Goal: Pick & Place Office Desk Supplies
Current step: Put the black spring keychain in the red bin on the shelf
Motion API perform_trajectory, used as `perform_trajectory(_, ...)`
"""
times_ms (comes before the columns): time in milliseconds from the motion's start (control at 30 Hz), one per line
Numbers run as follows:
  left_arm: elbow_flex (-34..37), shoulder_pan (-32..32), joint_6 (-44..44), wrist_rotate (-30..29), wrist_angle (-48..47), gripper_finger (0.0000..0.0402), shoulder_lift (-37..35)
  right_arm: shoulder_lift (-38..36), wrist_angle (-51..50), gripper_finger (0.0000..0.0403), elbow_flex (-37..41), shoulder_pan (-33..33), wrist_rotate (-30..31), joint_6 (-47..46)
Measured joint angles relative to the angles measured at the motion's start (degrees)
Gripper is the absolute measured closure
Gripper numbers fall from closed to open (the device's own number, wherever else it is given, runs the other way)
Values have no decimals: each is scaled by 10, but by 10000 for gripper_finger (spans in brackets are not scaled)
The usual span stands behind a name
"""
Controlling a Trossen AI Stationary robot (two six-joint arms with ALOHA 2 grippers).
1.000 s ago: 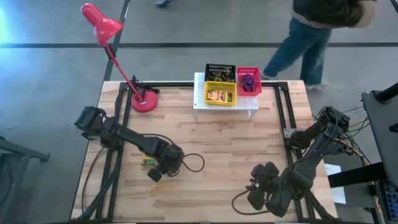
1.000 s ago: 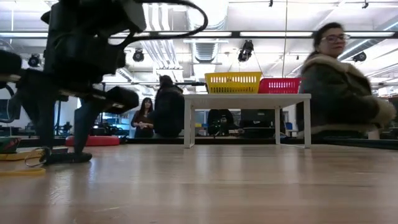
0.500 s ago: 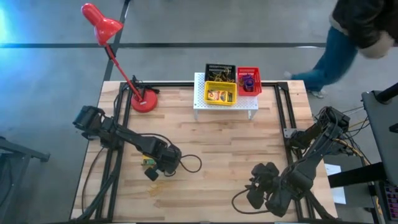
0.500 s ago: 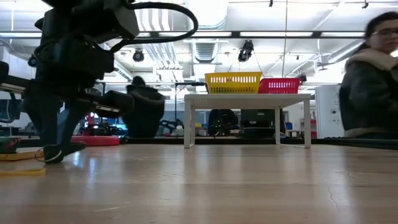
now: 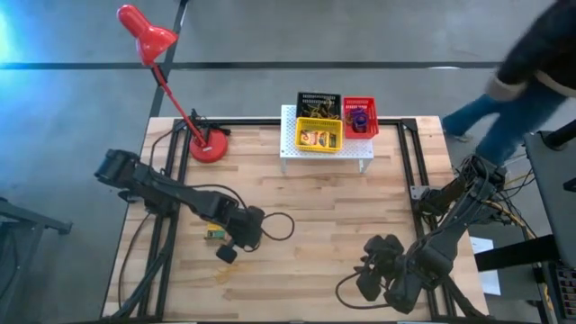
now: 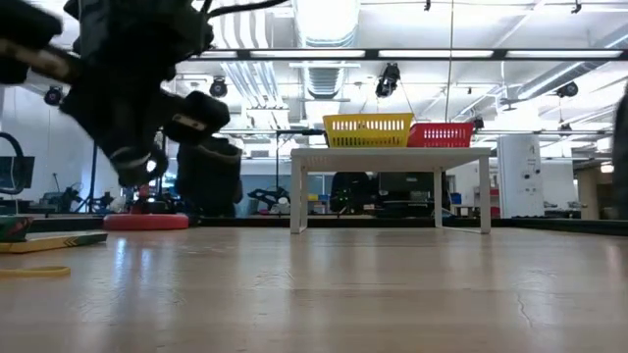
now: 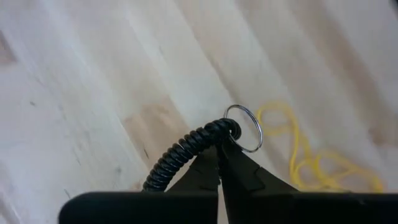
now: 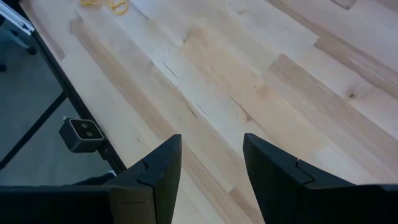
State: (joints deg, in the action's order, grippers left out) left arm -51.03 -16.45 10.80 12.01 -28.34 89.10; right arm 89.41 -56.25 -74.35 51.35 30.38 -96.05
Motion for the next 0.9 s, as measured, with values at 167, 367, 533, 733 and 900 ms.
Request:
perform_trajectory(167,-1,14,-70,40,25,400,-11,0,1,236,0,-2,10,11)
perform_trajectory(367,-1,34,-176,97,101,401,-28,0,47,236,0,-27,30,108)
perform_trajectory(533,-3,57,-316,99,247,401,-39,-1,94,236,0,-65,100,194)
perform_trajectory(733,-24,72,-424,49,395,401,-39,-3,164,218,0,-100,150,281)
perform_trajectory(900,-57,72,-428,18,407,401,-39,-22,250,184,0,-123,171,358)
